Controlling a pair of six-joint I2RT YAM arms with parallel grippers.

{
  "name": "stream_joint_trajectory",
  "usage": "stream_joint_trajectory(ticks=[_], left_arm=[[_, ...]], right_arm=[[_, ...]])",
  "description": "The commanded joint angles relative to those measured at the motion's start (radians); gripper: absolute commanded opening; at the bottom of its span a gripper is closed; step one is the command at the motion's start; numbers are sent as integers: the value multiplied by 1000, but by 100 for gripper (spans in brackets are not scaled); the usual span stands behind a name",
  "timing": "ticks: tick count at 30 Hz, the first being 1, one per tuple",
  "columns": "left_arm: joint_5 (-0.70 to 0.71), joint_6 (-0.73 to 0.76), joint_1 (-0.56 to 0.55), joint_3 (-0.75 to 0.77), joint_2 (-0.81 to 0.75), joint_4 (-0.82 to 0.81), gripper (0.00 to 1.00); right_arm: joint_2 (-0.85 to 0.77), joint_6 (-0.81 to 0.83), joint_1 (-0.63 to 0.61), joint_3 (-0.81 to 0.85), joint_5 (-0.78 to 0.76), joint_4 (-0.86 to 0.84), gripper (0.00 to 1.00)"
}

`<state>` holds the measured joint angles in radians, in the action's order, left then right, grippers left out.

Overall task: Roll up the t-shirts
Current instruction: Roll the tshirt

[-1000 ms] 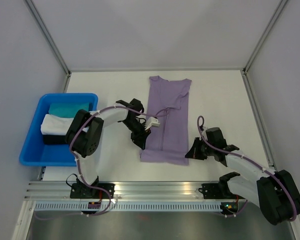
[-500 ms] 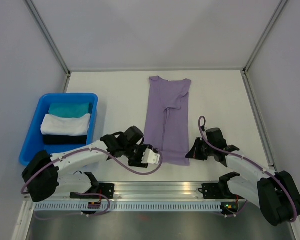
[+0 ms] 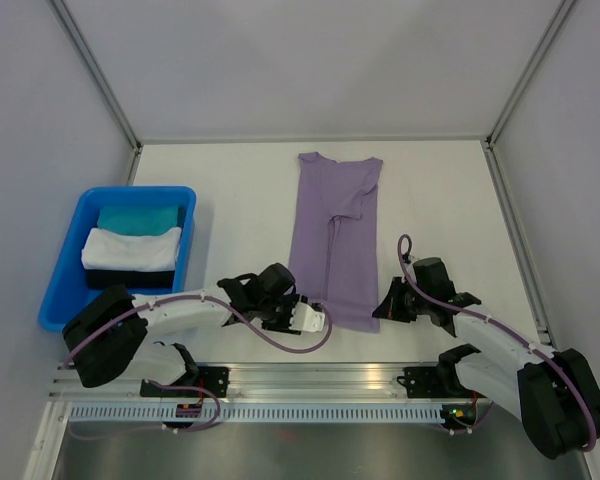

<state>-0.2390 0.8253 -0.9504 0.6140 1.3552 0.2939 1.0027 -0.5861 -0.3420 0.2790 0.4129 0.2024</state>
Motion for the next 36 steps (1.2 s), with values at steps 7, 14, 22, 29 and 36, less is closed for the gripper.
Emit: stream_joint_trajectory(ticks=[7,14,22,29,36], left_arm=[[20,8,-4,-54,10,-76,3],[-207,-67,70,116,-8,178,2],[-373,-152,216,216,47,292,2],[-414,-164,248,253,71,309,2],[-437,-163,266,277,100,330,2]], right_arm=[[-67,64,1,49,20,22,37],[-145,208,1,300,119,-21,50],[-191,966,-74,380,214,160,55],[-59,1333,-391,344,-32,385,52],[-3,1256,-603,249,-259,232,54]])
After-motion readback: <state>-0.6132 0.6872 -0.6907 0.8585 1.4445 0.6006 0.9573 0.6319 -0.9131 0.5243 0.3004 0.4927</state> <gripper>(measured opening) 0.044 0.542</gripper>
